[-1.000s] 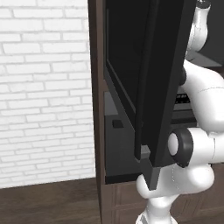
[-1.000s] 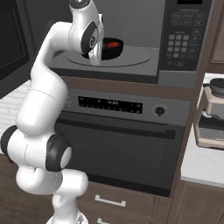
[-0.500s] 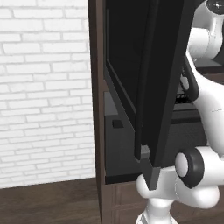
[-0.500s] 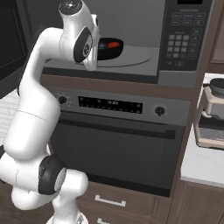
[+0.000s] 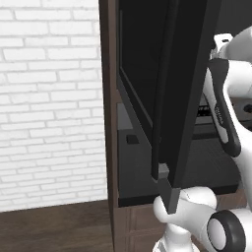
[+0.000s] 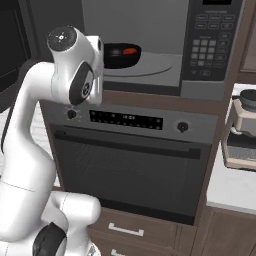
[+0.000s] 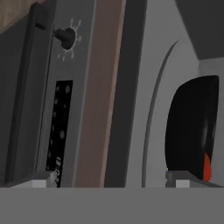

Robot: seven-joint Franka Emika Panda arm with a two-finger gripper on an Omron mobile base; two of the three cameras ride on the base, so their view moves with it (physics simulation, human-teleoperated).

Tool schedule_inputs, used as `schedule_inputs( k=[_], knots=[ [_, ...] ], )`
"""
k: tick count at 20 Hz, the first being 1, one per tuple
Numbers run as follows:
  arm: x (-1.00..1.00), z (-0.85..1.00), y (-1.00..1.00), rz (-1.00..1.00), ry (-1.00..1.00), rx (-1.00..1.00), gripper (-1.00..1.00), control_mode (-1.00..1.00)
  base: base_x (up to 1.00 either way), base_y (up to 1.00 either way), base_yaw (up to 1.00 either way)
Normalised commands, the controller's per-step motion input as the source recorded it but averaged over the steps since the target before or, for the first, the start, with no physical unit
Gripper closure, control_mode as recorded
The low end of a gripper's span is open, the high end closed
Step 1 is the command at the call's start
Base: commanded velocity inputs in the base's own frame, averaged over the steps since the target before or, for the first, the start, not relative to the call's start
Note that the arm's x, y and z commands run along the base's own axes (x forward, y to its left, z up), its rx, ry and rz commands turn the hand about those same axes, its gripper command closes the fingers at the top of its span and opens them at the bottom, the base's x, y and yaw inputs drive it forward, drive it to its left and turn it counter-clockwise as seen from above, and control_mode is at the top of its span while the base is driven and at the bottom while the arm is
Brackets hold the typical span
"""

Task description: Pick the bell pepper from the sink and place it in the bowl. Then pick the bowl and place it in the microwave. Then close the microwave door and press the start button.

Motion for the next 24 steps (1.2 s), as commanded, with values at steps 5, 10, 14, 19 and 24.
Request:
schedule_inputs(
  k=[5,10,14,19,24],
  knots=[
    [-0.40,-0.03,-0.03,0.00,0.00,-0.01,-1.00,-1.00,0.00,0.00,0.00],
    [-0.10,-0.06,-0.05,-0.01,0.00,-0.10,-1.00,-1.00,0.00,0.00,0.00],
    [-0.26,0.00,-0.09,-0.07,0.00,-0.27,-1.00,-1.00,0.00,0.00,0.00],
    [-0.15,-0.08,-0.12,-0.08,0.00,-0.37,-1.00,-1.00,0.00,0.00,0.00],
    [-0.08,-0.31,-0.32,-0.06,0.00,-0.37,-1.00,-1.00,0.00,0.00,0.00]
  ],
)
